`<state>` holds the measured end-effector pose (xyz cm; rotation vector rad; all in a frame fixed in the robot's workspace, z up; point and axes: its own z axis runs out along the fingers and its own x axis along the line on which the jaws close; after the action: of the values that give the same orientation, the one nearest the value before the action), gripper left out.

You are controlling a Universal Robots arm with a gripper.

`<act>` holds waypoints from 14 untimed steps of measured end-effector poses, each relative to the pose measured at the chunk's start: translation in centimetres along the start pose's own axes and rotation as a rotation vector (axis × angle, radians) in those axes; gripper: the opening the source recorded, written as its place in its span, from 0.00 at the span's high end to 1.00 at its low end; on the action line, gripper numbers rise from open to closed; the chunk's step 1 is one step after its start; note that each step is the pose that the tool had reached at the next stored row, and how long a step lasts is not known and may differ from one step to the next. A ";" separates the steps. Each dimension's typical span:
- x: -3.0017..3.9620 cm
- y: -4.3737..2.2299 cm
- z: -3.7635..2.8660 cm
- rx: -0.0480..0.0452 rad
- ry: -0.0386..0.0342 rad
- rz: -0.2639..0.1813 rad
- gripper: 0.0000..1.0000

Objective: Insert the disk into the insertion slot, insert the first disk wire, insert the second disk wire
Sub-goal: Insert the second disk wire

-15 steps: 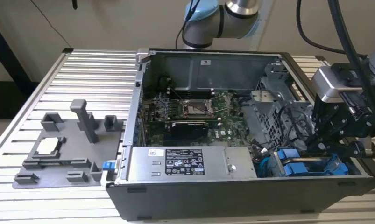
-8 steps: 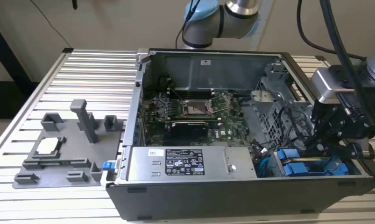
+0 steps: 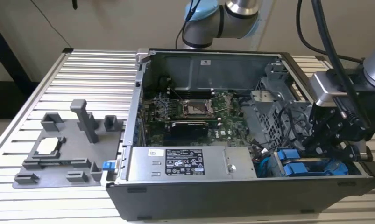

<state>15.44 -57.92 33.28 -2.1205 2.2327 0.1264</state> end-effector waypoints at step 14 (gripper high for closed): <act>-0.02 0.02 -0.46 0.0001 -0.0001 0.001 0.76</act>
<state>15.42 -57.95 33.74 -2.1190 2.2340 0.1265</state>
